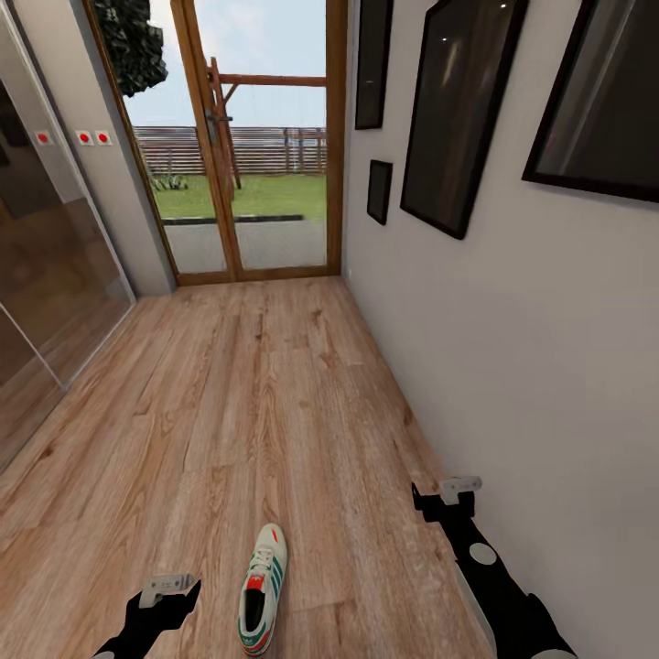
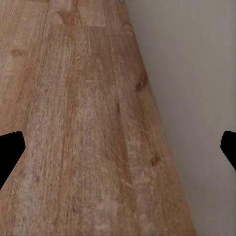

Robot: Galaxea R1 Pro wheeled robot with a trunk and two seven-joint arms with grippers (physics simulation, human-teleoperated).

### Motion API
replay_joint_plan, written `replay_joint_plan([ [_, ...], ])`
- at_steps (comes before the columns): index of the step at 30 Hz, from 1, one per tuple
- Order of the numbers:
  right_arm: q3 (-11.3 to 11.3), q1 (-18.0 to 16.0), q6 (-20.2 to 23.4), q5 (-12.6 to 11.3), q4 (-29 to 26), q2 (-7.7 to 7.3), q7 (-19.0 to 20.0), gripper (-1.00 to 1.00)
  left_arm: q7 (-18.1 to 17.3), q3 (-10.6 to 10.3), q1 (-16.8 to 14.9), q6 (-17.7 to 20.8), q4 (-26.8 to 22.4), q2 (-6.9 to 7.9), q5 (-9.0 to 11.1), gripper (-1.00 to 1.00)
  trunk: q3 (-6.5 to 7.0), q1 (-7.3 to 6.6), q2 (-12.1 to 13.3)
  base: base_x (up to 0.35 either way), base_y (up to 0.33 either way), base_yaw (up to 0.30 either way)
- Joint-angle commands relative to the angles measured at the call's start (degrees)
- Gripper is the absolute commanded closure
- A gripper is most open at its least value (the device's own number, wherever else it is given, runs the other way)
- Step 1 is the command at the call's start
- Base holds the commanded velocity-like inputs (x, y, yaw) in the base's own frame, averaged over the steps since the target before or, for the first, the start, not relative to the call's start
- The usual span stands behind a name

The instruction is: Pick up the two gym shoes and the two sandals from the corridor floor and place them onto the hallstand (shoe rack) in the corridor, making sure they are on the rack and not on the floor. Arrange them so the two gym shoes are next to each other and the two sandals are next to each other.

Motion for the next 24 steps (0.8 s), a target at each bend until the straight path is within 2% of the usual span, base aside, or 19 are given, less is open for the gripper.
replay_joint_plan([
  [1,0.10,-0.03,-0.08,0.51,0.02,-0.03,-0.20,-1.00,-0.57,0.37,-0.04,-0.06,0.06,-0.02,0.21,-1.00,-0.22,0.21,-0.42,-0.001,0.000,0.000],
  [9,0.17,-0.03,1.13,0.47,0.11,0.03,-0.21,-1.00,-0.74,0.28,-0.04,-0.02,0.11,-0.10,0.13,-1.00,-2.22,1.97,-3.63,0.000,0.000,0.000],
  [12,0.29,-0.03,2.45,0.44,0.08,0.17,-0.20,-1.00,-0.79,-0.50,-0.04,0.03,0.13,-0.49,0.02,-1.00,-3.03,2.63,-4.83,0.000,0.000,0.000],
  [13,0.45,-0.03,3.41,0.42,-0.09,0.45,-0.18,-1.00,-0.81,-1.77,-0.04,0.08,0.17,-0.83,-0.35,-1.00,-3.30,2.85,-5.23,0.000,0.000,0.000],
  [14,0.45,-0.03,3.41,0.42,-0.09,0.45,-0.18,-1.00,-0.81,-1.77,-0.04,0.08,0.17,-0.83,-0.35,-1.00,-3.57,3.06,-5.63,0.000,0.000,0.000],
  [17,0.95,-0.03,5.35,0.40,-0.44,1.37,-0.14,-1.00,-0.78,-4.57,-0.08,0.25,0.16,-1.27,-1.33,-1.00,-4.38,3.72,-6.83,0.000,0.000,0.000],
  [18,1.23,-0.03,6.48,0.39,-0.68,2.09,-0.13,-1.00,-0.77,-5.99,-0.10,0.44,0.14,-1.39,-1.68,-1.00,-4.65,3.94,-7.24,0.000,0.000,0.000],
  [24,2.20,-0.03,10.45,0.39,-3.93,4.09,-0.12,-1.00,-0.71,-8.38,-0.18,0.77,-0.08,-1.55,-2.08,-1.00,-6.28,5.26,-9.64,0.000,0.000,0.000],
])
